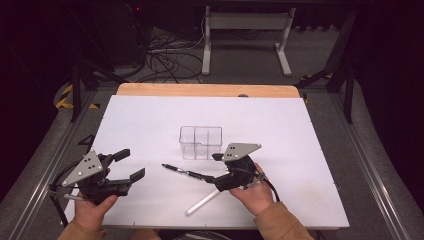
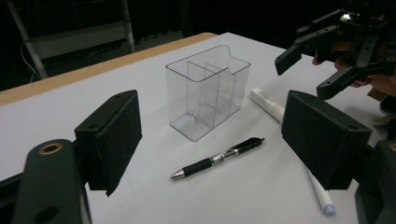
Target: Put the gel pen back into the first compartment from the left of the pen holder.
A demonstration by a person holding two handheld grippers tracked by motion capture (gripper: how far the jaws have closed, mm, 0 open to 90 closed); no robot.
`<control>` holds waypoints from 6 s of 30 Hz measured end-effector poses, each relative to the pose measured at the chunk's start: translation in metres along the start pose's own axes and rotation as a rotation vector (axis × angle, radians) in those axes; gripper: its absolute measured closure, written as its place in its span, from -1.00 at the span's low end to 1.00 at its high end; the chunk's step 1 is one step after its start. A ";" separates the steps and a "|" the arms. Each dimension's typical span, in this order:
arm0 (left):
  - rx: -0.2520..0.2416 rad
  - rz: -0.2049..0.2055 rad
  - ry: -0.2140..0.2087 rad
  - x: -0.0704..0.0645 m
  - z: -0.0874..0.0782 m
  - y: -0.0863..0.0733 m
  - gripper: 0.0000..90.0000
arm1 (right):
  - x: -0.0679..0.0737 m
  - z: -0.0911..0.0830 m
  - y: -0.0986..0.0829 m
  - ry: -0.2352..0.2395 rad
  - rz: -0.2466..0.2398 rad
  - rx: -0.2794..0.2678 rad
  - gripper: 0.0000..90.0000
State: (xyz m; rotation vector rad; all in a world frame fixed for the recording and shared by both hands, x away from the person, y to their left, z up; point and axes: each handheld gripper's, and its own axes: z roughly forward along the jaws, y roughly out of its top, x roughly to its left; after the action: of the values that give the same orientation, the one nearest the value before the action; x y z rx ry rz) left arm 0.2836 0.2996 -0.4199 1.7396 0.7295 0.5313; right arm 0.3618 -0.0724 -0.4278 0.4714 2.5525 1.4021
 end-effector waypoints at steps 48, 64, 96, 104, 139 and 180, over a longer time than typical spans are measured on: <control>0.015 0.013 0.013 -0.002 0.000 -0.004 -0.53 | 0.009 0.095 0.036 0.000 -0.111 0.317 0.08; 0.016 0.025 0.013 0.000 0.000 -0.005 -0.53 | 0.000 0.125 0.035 0.038 -0.127 0.381 0.29; 0.014 0.012 0.013 0.001 0.000 -0.008 -0.52 | 0.000 0.144 0.032 0.060 -0.156 0.436 0.76; 0.012 0.005 0.011 0.001 0.000 -0.008 -0.52 | 0.002 0.144 0.034 0.054 -0.172 0.443 0.77; -0.002 0.005 0.022 0.000 -0.002 -0.007 -0.52 | 0.004 0.076 0.062 0.027 -0.124 0.151 0.77; 0.002 0.008 0.020 0.001 -0.001 -0.008 -0.52 | -0.024 0.043 0.092 -0.100 0.025 -0.261 0.77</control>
State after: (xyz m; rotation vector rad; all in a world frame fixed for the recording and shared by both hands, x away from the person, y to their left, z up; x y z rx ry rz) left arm 0.2823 0.3023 -0.4277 1.7420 0.7380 0.5540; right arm 0.4141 -0.0011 -0.3727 0.5149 2.2513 1.6457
